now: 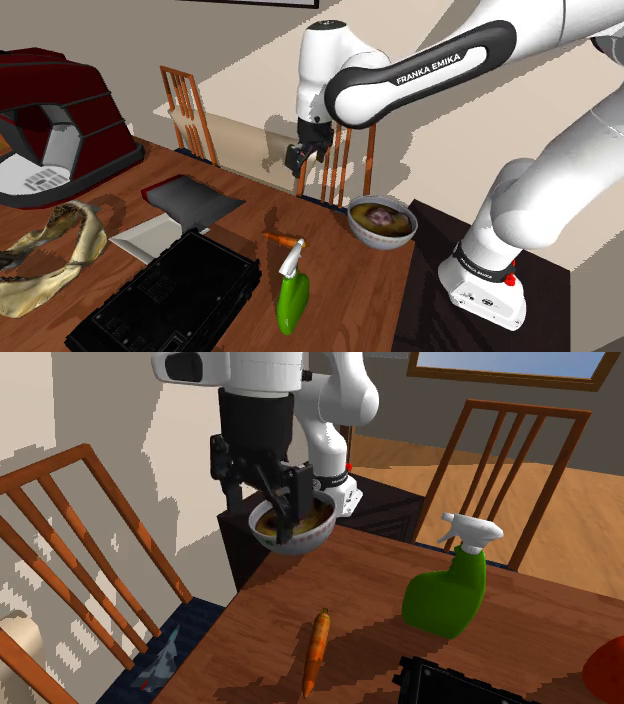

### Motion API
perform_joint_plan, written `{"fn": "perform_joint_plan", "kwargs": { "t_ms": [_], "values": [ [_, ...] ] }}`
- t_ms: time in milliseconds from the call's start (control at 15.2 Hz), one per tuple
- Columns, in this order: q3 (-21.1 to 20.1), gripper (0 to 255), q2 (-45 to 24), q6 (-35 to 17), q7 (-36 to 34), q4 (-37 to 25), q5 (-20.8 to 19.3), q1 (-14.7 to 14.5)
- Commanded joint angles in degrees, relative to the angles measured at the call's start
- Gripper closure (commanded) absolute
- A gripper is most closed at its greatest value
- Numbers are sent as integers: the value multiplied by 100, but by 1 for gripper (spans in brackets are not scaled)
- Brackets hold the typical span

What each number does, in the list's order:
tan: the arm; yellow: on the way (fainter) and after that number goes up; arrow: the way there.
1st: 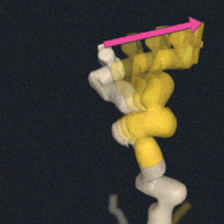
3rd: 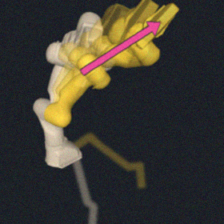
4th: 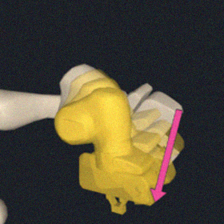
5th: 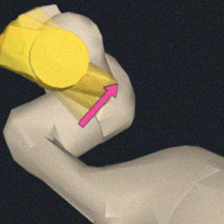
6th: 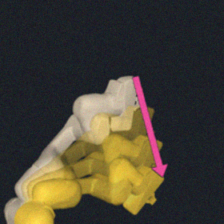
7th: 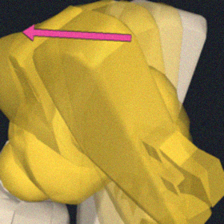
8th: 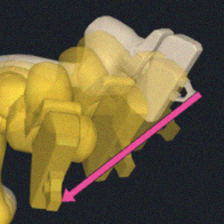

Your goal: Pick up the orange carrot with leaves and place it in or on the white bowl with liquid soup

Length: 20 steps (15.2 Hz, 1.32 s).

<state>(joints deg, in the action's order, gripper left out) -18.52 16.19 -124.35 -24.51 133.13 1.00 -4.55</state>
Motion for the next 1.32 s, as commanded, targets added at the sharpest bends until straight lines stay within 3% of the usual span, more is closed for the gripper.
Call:
{"fn": "perform_joint_plan", "kwargs": {
  "t_ms": [0, 660, 1254],
  "values": [
    [-149, 0, -353, -275, -206, -148, -90, -21],
    [-571, 0, -2426, -1080, -1379, -1588, -1210, -254],
    [-468, 0, -2868, -1520, -1593, -1536, -1533, -322]
  ]
}}
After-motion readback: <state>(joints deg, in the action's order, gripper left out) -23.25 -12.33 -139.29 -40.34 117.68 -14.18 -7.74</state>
